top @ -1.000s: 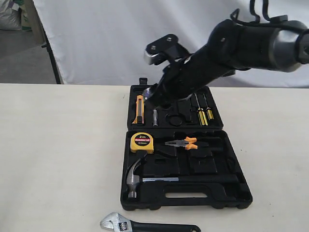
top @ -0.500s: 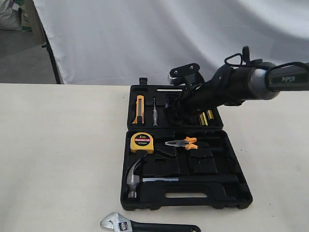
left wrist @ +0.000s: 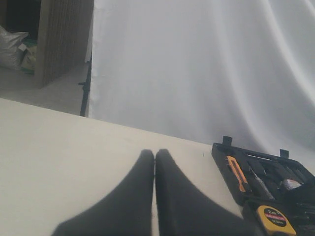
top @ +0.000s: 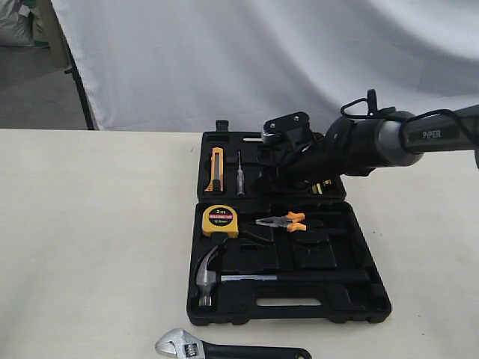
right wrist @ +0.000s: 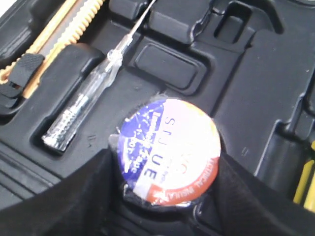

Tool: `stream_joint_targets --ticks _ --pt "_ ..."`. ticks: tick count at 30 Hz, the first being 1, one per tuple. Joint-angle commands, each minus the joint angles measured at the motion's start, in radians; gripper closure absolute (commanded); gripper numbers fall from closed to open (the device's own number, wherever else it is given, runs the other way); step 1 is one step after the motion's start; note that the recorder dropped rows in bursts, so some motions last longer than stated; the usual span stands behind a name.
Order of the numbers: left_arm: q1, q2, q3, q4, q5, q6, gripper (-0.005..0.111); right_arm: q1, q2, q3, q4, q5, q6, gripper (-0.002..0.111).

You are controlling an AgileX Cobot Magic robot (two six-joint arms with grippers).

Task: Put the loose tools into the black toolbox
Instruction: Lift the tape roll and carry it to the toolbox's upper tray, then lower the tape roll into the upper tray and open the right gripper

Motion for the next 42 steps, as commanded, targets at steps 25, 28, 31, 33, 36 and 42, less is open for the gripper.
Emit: stream_joint_targets --ticks 25,28,31,33,36,42 --pt "0.025 -0.003 -0.003 0.004 -0.007 -0.005 0.106 -0.023 -0.055 -0.002 0.002 -0.031 0.002 0.023" --pt "0.025 -0.003 -0.003 0.004 -0.007 -0.005 0.106 -0.025 -0.099 -0.002 0.002 0.01 0.002 0.023" --pt "0.025 -0.003 -0.003 0.004 -0.007 -0.005 0.106 -0.022 -0.118 -0.002 0.002 0.041 -0.01 0.033" --pt "0.025 -0.003 -0.003 0.004 -0.007 -0.005 0.106 -0.022 -0.105 -0.002 0.002 0.039 -0.018 0.059" --pt "0.025 -0.003 -0.003 0.004 -0.007 -0.005 0.106 -0.022 -0.052 -0.002 0.011 -0.011 -0.016 0.098" --pt "0.025 -0.003 -0.003 0.004 -0.007 -0.005 0.106 -0.022 0.067 -0.002 0.078 -0.052 -0.015 0.109"
